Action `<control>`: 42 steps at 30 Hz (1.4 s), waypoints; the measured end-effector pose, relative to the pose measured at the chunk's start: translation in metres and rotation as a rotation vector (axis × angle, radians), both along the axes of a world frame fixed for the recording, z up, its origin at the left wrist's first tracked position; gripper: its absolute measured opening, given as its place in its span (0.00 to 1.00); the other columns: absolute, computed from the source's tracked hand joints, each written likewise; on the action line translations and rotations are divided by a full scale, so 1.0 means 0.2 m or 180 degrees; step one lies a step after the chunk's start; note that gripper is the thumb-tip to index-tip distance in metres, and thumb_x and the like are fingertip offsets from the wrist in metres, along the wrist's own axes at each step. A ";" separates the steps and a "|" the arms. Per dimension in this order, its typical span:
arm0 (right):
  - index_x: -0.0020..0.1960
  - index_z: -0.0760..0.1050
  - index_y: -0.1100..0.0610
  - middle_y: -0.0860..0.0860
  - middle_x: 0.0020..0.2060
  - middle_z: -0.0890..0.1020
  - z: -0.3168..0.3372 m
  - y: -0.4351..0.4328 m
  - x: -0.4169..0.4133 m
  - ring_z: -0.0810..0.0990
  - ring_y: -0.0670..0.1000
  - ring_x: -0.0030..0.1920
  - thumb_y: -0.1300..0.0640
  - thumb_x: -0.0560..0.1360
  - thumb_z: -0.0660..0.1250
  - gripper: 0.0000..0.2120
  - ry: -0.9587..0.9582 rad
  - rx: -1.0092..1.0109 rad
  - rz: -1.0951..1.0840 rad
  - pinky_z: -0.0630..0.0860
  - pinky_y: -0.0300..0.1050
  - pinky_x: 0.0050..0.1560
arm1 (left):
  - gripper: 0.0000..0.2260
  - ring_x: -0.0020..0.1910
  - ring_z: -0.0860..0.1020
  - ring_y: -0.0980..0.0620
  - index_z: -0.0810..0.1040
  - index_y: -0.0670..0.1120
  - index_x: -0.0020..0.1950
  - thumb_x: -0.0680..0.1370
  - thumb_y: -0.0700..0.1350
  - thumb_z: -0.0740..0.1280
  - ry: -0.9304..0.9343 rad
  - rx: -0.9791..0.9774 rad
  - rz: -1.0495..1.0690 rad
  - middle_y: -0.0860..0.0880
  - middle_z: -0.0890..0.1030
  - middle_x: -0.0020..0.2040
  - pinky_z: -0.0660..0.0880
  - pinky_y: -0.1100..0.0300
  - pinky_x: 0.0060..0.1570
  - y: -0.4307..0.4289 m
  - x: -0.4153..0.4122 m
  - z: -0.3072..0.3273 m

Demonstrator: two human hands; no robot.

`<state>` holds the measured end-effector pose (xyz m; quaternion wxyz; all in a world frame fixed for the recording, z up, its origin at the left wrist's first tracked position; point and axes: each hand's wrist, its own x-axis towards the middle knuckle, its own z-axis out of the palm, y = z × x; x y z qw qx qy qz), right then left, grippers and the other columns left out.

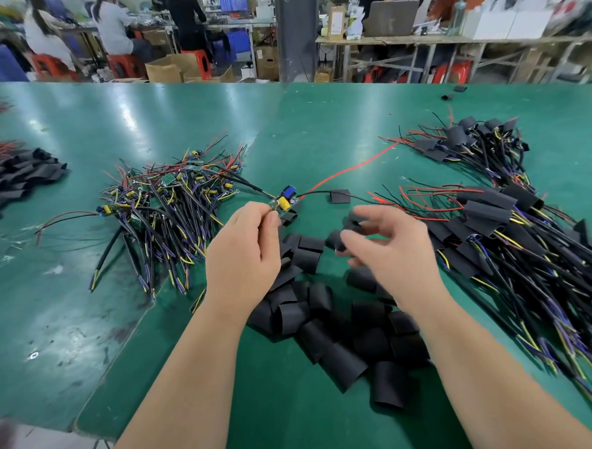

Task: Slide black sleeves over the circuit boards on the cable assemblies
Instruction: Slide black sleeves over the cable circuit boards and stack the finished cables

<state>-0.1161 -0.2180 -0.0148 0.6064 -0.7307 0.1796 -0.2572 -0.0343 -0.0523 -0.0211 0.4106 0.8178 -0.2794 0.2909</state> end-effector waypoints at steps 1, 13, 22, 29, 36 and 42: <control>0.51 0.78 0.55 0.50 0.39 0.83 0.02 -0.01 -0.01 0.86 0.54 0.37 0.64 0.72 0.71 0.10 -0.0183 0.0827 0.0091 0.79 0.41 0.35 | 0.10 0.36 0.72 0.47 0.76 0.39 0.45 0.79 0.43 0.58 -0.0014 -0.0121 -0.0008 0.51 0.76 0.38 0.66 0.57 0.36 0.00 0.00 0.00; 0.49 0.76 0.64 0.56 0.41 0.85 0.10 -0.08 -0.05 0.86 0.51 0.46 0.59 0.76 0.67 0.08 -0.1081 0.3877 0.0165 0.79 0.35 0.35 | 0.12 0.34 0.68 0.54 0.76 0.39 0.45 0.80 0.44 0.57 -0.0074 -0.0425 -0.0130 0.50 0.77 0.37 0.65 0.62 0.35 0.01 0.02 -0.01; 0.53 0.77 0.66 0.57 0.49 0.85 0.11 -0.08 -0.05 0.86 0.52 0.45 0.58 0.74 0.69 0.12 -0.1105 0.4103 0.0126 0.80 0.37 0.35 | 0.10 0.32 0.66 0.51 0.76 0.38 0.45 0.79 0.42 0.59 -0.0024 -0.0141 -0.0180 0.53 0.71 0.34 0.63 0.60 0.35 0.01 0.01 -0.01; 0.53 0.77 0.64 0.56 0.48 0.85 0.12 -0.15 -0.06 0.85 0.52 0.47 0.57 0.75 0.69 0.12 -0.1178 0.3925 -0.0014 0.80 0.36 0.37 | 0.06 0.36 0.70 0.51 0.78 0.40 0.44 0.77 0.40 0.62 -0.0126 0.0267 -0.0219 0.52 0.75 0.38 0.66 0.60 0.36 0.01 0.01 -0.02; 0.50 0.77 0.63 0.55 0.43 0.85 0.12 -0.18 -0.07 0.85 0.51 0.46 0.56 0.76 0.68 0.09 -0.1165 0.3591 0.0000 0.78 0.35 0.36 | 0.06 0.36 0.70 0.51 0.77 0.40 0.44 0.77 0.40 0.62 -0.0155 0.0373 -0.0225 0.49 0.77 0.37 0.67 0.58 0.34 0.01 0.01 -0.03; 0.47 0.78 0.60 0.55 0.38 0.82 0.13 -0.20 -0.07 0.83 0.49 0.36 0.54 0.75 0.67 0.09 -0.1062 0.3342 -0.0039 0.77 0.36 0.34 | 0.06 0.36 0.71 0.50 0.77 0.41 0.44 0.77 0.40 0.62 -0.0191 0.0427 -0.0244 0.50 0.77 0.37 0.67 0.56 0.34 0.01 0.01 -0.03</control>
